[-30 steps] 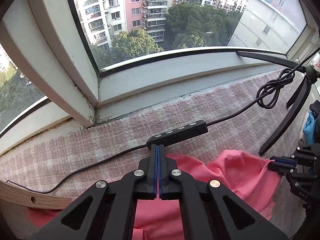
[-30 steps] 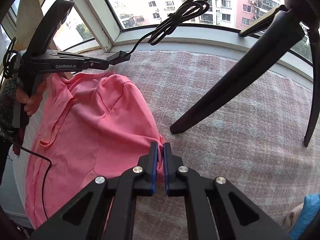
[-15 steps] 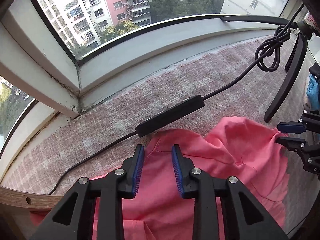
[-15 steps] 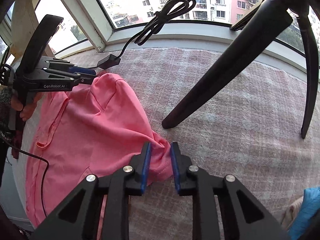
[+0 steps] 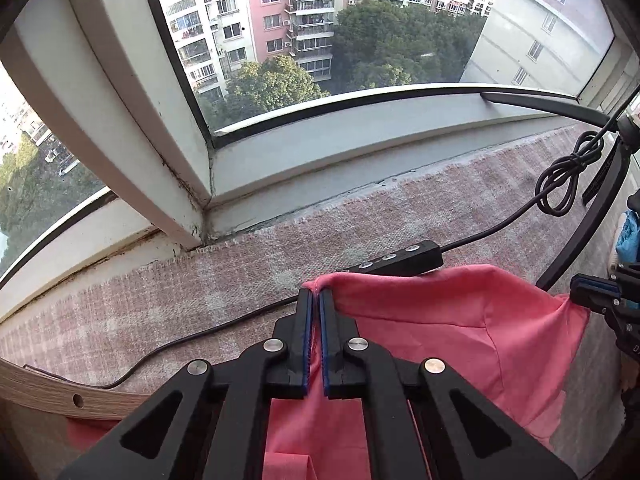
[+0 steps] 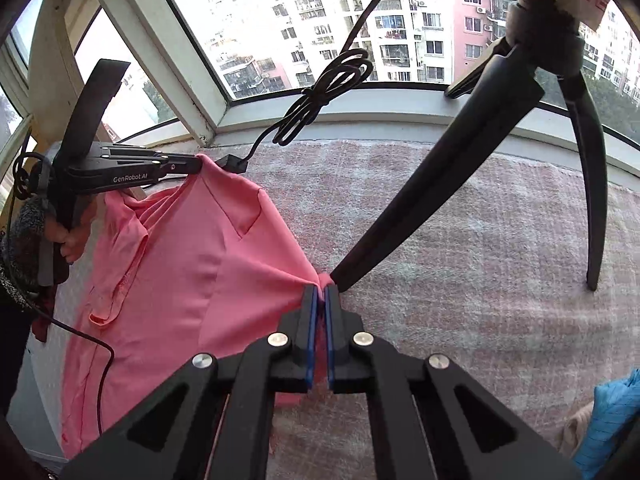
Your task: Fold clothes
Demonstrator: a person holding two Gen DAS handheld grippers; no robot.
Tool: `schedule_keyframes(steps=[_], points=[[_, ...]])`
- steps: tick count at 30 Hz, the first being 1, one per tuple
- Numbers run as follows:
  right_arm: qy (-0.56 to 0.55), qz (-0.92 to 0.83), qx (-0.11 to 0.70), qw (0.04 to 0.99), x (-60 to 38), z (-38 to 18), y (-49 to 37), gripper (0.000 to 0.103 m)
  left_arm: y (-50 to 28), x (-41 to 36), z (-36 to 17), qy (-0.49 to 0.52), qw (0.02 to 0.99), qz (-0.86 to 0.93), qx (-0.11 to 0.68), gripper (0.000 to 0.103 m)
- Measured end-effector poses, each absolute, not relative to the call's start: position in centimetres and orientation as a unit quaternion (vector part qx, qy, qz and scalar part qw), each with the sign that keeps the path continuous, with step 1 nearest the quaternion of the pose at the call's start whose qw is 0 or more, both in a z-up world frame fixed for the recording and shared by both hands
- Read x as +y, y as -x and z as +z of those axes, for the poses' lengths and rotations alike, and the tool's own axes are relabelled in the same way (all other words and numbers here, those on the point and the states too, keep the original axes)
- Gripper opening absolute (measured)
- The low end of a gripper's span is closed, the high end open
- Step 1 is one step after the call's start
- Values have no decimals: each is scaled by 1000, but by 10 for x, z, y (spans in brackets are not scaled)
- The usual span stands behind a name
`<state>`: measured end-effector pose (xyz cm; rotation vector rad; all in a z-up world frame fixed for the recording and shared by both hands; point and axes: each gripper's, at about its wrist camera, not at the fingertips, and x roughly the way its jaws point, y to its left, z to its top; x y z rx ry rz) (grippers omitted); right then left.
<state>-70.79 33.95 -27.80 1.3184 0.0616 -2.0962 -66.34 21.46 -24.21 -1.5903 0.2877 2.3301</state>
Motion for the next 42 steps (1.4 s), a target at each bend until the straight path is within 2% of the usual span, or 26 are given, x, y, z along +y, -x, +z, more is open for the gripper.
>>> schedule_keyframes(steps=[1,3,4,6,10,14,20,26,27,28,29,30,33,37,38,39,40,42], points=[[-518,-792,14,324,342,-282,712,21,662,212,-243,556,153,810,102,5],[-539,-777,-9,324,348,-287,717,35,661,209,-240,554,151,812,104,10],[-539,-775,-23,330,353,-288,716,35,660,207,-238,556,148,811,105,18],[-543,-770,-39,333,359,-288,712,35,657,202,-233,552,146,814,106,22],[-549,-758,-52,348,374,-285,684,35,639,201,-216,535,143,821,137,22],[-556,-751,-33,355,380,-292,640,35,610,243,-204,526,222,805,162,22],[-562,-747,-45,353,384,-306,613,35,592,361,-230,515,324,753,250,26],[-547,-751,-53,366,385,-306,608,35,591,408,-252,524,356,718,287,26],[-543,-752,-52,369,384,-306,608,34,593,410,-257,529,356,715,288,19],[-542,-752,-49,372,382,-306,607,31,594,411,-260,532,353,713,289,1],[-543,-751,-44,374,379,-308,606,24,597,411,-263,533,345,716,290,1],[-543,-750,-43,377,377,-308,606,3,600,410,-266,535,336,720,288,0],[-535,-747,-63,391,379,-302,602,3,613,399,-266,550,327,727,248,0],[-518,-740,-104,417,396,-281,595,5,617,393,-260,547,315,738,241,5],[-516,-740,-120,414,403,-279,597,9,616,389,-254,542,314,743,233,5],[-516,-745,-135,401,411,-278,602,21,614,385,-247,538,313,750,226,5],[-514,-751,-147,388,418,-278,607,28,611,380,-239,532,311,757,219,7],[-515,-764,-156,356,430,-281,618,28,598,371,-226,523,319,763,206,10]])
